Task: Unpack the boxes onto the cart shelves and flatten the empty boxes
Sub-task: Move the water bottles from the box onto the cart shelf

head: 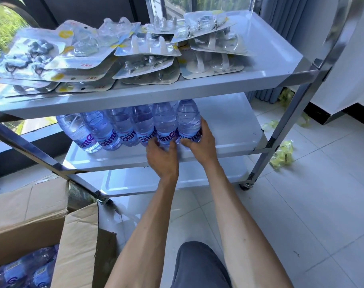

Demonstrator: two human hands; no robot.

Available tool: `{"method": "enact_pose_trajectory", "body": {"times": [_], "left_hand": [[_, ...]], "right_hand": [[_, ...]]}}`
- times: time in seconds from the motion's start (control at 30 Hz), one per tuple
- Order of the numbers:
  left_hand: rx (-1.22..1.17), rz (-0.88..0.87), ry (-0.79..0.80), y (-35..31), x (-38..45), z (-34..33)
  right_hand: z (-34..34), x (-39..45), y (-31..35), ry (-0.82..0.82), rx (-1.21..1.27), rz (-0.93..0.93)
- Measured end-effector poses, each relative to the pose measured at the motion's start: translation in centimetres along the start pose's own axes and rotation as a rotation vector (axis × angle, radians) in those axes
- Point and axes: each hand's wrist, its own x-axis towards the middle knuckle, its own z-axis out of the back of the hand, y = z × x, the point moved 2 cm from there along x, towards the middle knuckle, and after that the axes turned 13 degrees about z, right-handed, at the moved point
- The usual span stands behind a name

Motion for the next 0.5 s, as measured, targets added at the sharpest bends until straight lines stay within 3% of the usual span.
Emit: {"method": "enact_pose_trajectory", "body": {"times": [0.27,0.5], "left_hand": [[0.079,0.085,-0.059,-0.4,1.0,-0.2],[0.086,0.098,0.0,-0.5,1.8,-0.1]], "right_hand": [[-0.7,0.3,0.0,-0.033,0.002,0.001],[-1.2,1.8,-0.4,-0.019,-0.027,-0.002]]}}
